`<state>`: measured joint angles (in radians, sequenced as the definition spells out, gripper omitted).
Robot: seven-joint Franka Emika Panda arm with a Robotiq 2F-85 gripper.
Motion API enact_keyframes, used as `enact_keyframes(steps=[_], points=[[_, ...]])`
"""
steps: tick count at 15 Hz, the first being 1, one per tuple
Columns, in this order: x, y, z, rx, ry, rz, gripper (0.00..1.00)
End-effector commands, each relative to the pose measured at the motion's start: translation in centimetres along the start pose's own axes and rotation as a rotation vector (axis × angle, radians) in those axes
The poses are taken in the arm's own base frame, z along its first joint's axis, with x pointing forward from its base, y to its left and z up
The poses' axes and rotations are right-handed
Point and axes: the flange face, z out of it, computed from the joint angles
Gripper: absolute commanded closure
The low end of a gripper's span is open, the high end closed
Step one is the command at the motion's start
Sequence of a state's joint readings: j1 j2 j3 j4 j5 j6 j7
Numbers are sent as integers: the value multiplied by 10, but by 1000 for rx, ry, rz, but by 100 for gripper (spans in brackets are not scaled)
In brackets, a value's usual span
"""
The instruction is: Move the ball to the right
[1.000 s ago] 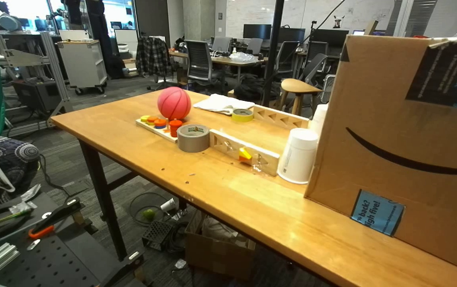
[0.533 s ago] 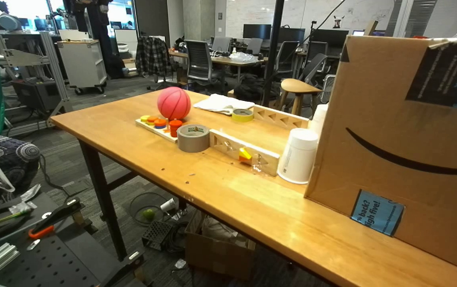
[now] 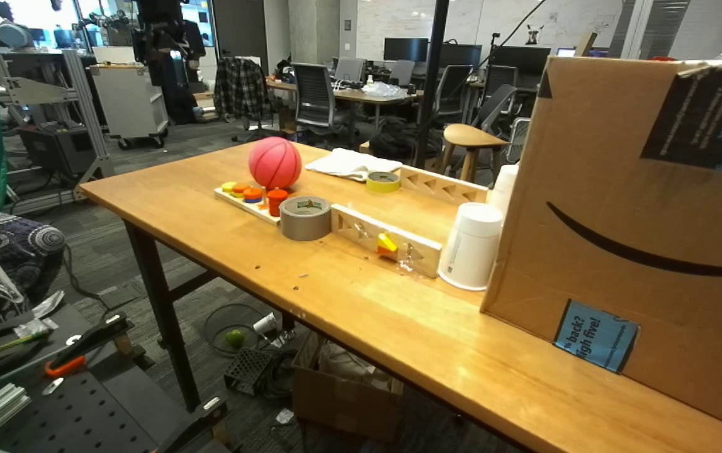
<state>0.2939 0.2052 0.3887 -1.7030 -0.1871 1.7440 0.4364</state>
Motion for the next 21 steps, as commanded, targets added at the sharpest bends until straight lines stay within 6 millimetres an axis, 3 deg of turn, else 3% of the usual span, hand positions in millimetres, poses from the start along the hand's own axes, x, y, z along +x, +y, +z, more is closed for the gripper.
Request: enact_keyframes(steps=[1, 5, 9, 16, 21], points=[[45, -33, 0, 32, 51, -73, 0], [74, -51, 4, 68, 88, -131, 0], [100, -49, 28, 92, 78, -142, 0], [133, -21, 84, 160, 6, -146, 0], [137, 3, 94, 210, -28, -90, 0]])
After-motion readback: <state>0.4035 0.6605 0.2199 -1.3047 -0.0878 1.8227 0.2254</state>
